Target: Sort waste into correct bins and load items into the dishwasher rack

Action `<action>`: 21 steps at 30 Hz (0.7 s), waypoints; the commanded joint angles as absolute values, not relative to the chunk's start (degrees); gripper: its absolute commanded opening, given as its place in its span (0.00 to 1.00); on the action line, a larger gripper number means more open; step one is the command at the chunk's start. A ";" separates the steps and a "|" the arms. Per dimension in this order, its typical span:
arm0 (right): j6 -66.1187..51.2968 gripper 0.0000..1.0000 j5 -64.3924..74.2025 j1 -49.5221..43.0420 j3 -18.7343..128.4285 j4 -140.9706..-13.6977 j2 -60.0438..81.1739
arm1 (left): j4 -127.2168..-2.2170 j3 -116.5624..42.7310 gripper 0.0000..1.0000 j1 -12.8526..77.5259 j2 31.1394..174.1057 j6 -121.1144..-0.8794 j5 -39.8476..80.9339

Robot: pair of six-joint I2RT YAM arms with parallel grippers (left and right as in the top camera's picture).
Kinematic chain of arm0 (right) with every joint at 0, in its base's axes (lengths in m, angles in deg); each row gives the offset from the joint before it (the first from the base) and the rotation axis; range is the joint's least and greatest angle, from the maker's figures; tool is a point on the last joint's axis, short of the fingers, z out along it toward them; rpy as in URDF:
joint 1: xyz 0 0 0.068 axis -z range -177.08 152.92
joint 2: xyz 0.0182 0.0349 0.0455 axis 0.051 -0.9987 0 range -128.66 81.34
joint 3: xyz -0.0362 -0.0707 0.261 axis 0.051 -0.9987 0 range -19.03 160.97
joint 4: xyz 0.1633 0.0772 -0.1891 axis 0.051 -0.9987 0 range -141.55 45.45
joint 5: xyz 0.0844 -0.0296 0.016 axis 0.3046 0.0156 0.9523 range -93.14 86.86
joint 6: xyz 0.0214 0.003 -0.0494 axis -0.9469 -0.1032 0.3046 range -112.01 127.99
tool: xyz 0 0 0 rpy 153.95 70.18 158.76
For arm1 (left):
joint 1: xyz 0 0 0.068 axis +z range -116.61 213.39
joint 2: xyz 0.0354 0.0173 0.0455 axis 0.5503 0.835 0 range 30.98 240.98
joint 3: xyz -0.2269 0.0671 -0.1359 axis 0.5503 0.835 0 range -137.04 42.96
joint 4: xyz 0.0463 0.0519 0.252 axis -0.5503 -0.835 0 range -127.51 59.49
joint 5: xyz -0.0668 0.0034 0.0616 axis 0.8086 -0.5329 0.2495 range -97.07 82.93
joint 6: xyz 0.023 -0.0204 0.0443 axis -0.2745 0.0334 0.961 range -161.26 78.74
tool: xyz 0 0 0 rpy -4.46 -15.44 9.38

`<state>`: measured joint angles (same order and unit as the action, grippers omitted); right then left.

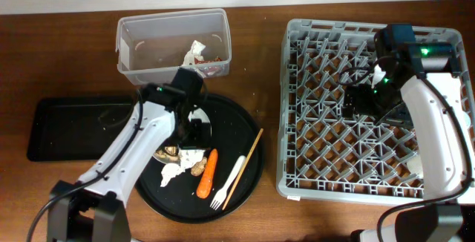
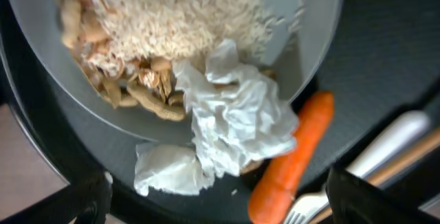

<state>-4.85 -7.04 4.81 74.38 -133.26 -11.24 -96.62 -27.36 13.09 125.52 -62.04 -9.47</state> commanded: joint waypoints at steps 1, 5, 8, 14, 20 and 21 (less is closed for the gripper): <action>-4.46 0.98 -8.13 5.25 74.11 -133.34 -10.63 | -90.78 -22.27 0.96 12.96 125.74 -63.76 -9.40; -4.46 0.98 -8.13 5.25 74.11 -133.36 -10.63 | -85.05 -18.75 0.80 12.89 125.74 -63.74 -6.60; -4.46 0.98 -8.11 5.25 74.11 -133.52 -10.63 | -82.87 -16.57 0.76 12.74 125.78 -63.74 -6.67; -4.46 0.98 -8.09 5.25 74.11 -133.52 -10.63 | -80.84 -13.42 0.69 12.74 125.80 -63.76 -6.58; -4.46 0.98 -8.11 5.25 74.14 -133.71 -10.63 | -80.25 -13.99 0.09 12.79 125.76 -63.70 -6.21; -4.46 0.98 -8.11 5.25 74.14 -133.74 -10.63 | -80.68 -14.69 0.03 12.81 125.63 -63.67 -6.23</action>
<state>-4.85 -7.04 4.81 74.35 -133.50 -11.24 -80.18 -13.88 13.09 125.82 -63.46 -6.84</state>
